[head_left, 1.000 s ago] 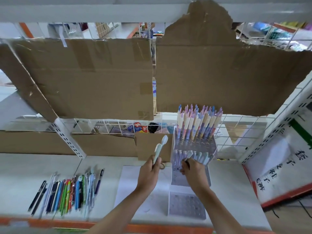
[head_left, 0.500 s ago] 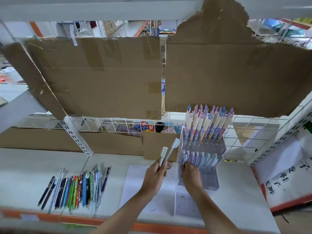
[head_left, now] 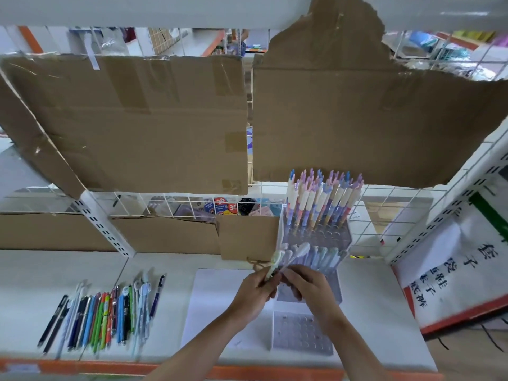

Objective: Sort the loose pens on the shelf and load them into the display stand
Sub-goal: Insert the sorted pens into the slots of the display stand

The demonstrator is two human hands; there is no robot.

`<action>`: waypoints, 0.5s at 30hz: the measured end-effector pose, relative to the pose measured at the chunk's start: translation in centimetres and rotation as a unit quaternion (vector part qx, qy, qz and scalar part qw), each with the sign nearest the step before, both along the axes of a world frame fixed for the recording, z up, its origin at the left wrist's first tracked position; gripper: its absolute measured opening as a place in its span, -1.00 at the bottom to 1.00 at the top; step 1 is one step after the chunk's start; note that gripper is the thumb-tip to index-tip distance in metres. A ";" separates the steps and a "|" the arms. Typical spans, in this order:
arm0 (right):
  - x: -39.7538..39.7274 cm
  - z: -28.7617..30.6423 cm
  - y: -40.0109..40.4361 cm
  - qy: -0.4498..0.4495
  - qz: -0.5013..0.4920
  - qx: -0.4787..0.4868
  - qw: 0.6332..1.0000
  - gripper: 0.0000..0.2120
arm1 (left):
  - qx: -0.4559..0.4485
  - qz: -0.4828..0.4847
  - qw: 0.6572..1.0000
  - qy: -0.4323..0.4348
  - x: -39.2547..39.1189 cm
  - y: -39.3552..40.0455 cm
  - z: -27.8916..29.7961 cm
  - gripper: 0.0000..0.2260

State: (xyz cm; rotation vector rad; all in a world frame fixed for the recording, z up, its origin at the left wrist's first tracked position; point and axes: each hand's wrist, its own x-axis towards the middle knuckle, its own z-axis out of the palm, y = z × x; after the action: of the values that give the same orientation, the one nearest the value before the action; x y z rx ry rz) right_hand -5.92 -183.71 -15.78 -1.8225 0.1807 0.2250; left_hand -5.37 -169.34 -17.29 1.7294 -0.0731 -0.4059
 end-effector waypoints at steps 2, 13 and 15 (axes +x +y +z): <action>0.1 0.4 -0.2 -0.013 0.013 -0.057 0.998 -0.77 | 0.051 -0.017 0.998 -0.018 0.0 -0.5 -0.1 -0.82; 2.6 -0.7 -2.5 -0.074 -0.016 -0.252 0.965 -0.83 | 0.154 0.140 0.977 -0.051 0.6 1.0 0.0 -0.75; 3.0 -1.7 -2.1 -0.067 0.017 -0.297 0.952 -0.81 | 0.127 0.149 0.979 -0.057 0.3 1.2 0.0 -0.76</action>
State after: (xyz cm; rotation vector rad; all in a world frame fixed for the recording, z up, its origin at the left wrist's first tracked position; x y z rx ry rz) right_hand -2.92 -185.77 -17.45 -2.4337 0.1298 0.0699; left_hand -5.07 -168.18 -17.28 1.9784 0.1611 -0.0951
